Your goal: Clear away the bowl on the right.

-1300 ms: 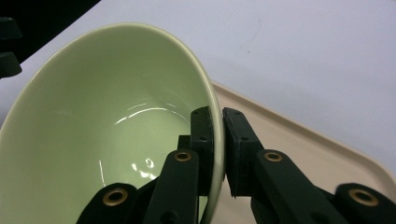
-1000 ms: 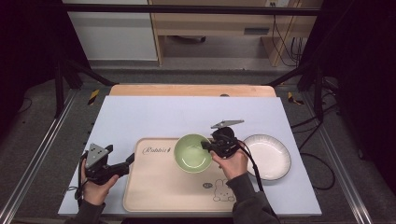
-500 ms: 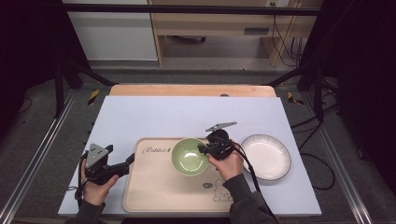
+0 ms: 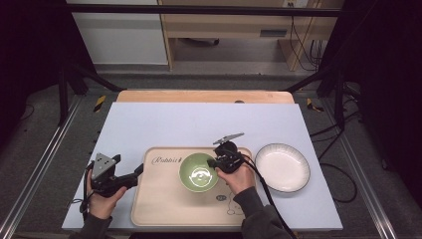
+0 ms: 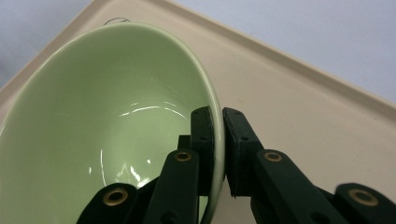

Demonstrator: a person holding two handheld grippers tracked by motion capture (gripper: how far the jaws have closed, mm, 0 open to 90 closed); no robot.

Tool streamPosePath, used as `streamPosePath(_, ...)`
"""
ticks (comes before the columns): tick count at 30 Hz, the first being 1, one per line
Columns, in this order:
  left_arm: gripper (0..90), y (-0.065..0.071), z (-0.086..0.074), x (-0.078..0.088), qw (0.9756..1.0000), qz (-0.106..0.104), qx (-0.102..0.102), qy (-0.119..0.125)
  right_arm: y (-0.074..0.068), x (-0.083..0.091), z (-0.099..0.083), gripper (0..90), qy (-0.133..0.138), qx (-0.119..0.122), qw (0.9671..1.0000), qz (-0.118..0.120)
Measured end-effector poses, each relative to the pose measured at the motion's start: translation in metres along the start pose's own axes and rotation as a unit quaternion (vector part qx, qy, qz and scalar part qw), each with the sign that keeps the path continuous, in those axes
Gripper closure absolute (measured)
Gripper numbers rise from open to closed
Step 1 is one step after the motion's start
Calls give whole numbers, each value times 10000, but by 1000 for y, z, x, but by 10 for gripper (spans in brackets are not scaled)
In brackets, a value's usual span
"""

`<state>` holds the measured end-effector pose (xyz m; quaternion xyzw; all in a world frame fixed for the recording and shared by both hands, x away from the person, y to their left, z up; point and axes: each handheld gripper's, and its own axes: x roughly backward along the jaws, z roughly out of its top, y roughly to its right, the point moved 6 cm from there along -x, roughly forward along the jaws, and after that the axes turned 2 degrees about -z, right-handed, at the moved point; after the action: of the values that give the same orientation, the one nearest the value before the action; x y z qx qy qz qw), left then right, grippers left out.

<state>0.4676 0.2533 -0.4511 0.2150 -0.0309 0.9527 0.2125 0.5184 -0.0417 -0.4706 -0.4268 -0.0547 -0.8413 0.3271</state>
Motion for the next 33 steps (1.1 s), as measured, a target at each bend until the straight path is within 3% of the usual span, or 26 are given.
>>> streamPosePath(12,128,0,0,0,10000,0,2,-1,-5,-13,-5,834,-230,-58,9997,42)
streamPosePath(17,127,0,0,0,10000,-3,-8,-5,-2,-15,-6,835,-205,-23,9997,100)
streamPosePath(28,128,0,0,0,10000,-3,-3,-7,3,-19,-10,841,-346,-238,9990,174)
streamPosePath(33,128,0,-1,0,10000,-3,-10,-22,4,-19,-11,840,-364,-182,9990,174)
